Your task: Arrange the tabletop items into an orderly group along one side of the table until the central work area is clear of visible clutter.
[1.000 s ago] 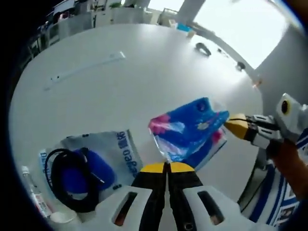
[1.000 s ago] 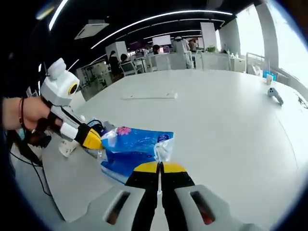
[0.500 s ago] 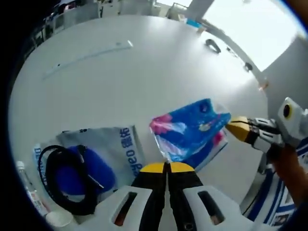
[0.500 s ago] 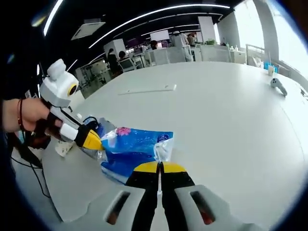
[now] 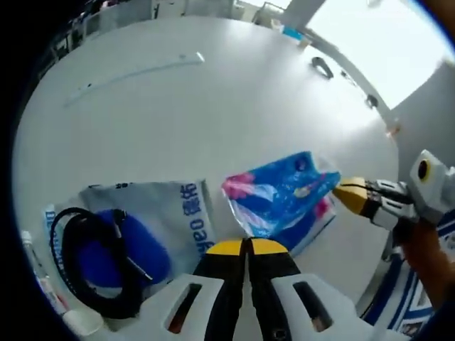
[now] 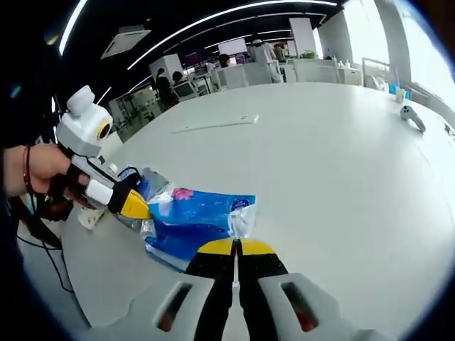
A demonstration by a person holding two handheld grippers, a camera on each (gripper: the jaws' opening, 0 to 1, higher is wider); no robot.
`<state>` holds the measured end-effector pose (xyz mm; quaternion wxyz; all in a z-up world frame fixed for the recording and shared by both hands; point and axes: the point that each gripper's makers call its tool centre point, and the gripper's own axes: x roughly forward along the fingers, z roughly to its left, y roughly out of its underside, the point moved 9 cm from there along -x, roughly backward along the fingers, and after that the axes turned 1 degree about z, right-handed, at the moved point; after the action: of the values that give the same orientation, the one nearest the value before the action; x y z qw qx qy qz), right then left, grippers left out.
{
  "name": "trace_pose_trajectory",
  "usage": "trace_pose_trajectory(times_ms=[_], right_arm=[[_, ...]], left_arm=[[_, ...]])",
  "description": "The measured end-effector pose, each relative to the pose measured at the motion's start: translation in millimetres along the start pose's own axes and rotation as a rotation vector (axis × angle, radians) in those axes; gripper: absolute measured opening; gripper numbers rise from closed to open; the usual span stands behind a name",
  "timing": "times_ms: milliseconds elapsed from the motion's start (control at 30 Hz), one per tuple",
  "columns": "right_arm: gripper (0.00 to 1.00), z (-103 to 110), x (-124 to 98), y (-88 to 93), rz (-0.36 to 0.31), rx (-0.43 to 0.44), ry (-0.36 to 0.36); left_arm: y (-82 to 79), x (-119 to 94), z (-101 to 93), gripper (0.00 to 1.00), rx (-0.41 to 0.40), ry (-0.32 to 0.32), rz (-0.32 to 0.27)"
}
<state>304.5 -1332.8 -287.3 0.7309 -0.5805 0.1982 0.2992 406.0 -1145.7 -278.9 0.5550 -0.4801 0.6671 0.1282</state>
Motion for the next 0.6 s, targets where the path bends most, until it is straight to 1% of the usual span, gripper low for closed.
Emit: trace_pose_trajectory(times_ms=[100,400,433,500,600], right_arm=[[0.00,-0.5,1.6,1.4,0.000,0.012,-0.002],[0.00,-1.2,2.3,1.5,0.001,0.019,-0.002],[0.00,-0.9,2.2,0.9,-0.009,0.031,-0.007],[0.00,-1.4,2.3,2.0,0.000,0.032,-0.005],[0.01,-1.2,2.3,2.0,-0.007,0.049,-0.010]], left_arm=[[-0.1,1.0,1.1,0.00,-0.008,-0.001,-0.004],[-0.4,0.7,2.0,0.00,0.003,-0.002,-0.017],[-0.3,0.4,2.5,0.00,0.013,-0.006,-0.019],[-0.1,0.1,2.7,0.00,0.007,-0.004,-0.022],[-0.1,-0.4,2.9,0.00,0.008,-0.004,-0.029]])
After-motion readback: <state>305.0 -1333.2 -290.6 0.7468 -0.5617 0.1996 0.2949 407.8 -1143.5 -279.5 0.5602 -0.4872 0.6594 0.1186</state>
